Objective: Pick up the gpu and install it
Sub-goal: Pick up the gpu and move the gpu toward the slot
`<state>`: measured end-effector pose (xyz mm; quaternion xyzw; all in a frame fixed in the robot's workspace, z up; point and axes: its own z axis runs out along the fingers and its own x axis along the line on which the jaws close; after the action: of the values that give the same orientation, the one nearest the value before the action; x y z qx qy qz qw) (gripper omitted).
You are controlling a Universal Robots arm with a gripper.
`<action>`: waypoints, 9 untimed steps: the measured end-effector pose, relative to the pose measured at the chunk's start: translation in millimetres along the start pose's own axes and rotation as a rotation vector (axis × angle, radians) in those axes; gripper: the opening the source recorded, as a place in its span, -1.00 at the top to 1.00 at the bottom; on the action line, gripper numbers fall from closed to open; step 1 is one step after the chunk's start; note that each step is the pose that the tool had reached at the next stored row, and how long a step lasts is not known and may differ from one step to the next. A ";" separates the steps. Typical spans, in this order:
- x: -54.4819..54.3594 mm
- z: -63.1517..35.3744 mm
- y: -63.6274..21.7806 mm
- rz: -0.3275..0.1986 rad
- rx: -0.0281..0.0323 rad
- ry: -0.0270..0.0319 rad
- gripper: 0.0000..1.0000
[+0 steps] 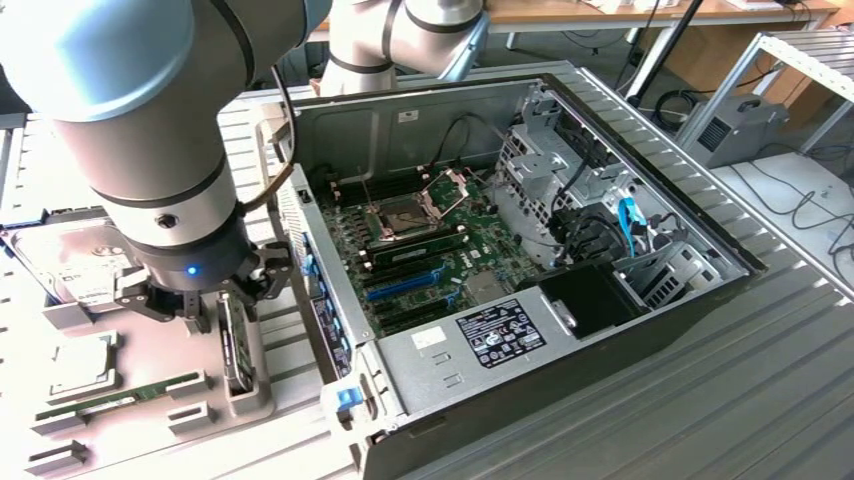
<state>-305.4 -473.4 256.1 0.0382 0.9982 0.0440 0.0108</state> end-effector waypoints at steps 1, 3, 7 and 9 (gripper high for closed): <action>0.0 0.1 0.0 0.000 0.0000 0.0000 0.04; 0.0 0.6 0.0 0.000 -0.0002 -0.0001 0.04; 0.0 3.0 -0.3 0.000 -0.0002 -0.0001 0.04; 0.1 4.4 -0.4 0.000 -0.0001 -0.0001 0.04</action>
<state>-305.4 -473.4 251.6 0.0382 0.9982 0.0441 0.0108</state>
